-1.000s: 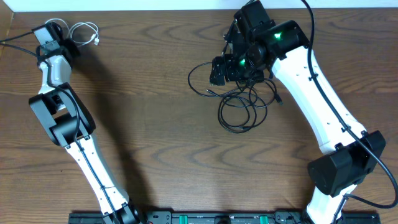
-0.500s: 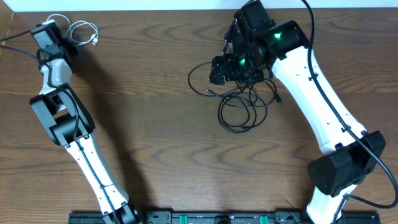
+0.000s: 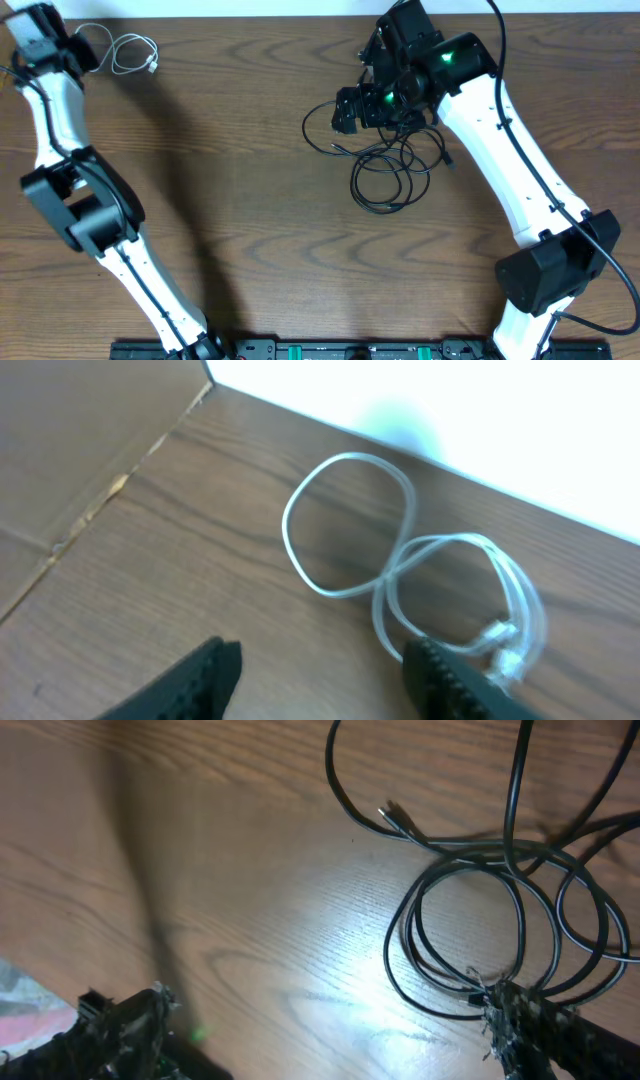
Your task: Untangle cables
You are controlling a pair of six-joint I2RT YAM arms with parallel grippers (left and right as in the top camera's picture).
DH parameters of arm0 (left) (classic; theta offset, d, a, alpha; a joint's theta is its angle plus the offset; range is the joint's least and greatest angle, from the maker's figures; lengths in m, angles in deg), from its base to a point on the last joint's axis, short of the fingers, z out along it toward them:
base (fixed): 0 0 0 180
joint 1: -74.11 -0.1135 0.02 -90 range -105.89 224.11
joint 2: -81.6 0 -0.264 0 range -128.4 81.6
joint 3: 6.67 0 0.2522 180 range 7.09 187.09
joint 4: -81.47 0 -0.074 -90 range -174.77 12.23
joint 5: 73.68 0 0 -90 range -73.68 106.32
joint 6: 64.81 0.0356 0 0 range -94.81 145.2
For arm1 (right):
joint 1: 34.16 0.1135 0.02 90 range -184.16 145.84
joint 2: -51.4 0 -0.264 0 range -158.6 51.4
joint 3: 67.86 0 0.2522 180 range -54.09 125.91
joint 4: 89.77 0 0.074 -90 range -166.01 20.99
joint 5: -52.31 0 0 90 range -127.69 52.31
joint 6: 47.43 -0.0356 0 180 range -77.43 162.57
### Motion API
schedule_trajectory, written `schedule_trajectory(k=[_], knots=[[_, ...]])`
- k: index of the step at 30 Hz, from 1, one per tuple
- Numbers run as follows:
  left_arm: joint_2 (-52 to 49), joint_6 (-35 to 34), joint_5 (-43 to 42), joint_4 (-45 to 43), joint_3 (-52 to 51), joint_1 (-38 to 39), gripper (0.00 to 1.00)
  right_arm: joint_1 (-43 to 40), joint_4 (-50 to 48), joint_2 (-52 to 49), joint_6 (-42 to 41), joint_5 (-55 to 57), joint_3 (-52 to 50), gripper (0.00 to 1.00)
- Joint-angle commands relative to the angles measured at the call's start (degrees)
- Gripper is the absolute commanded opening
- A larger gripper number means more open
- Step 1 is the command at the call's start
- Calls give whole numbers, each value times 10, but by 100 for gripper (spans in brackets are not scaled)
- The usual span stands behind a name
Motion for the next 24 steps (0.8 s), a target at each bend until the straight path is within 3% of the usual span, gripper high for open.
schedule_trajectory(k=[1,5,8,14,21,24], knots=[[91,-20,-97,62,9,12,62,-42,3,2,-2,0,-2,99],[137,-119,-242,183,9,26,62,-94,15,2,-2,6,-2,99],[144,-145,-323,288,9,45,62,-131,12,1,3,40,-3,99],[132,-144,-327,431,-33,114,61,-134,-39,0,127,-5,-48,99],[132,-136,-274,468,-97,187,68,-71,-239,-3,106,1,-181,98],[132,-136,-214,478,-127,213,68,-45,-313,-15,40,74,-225,89]])
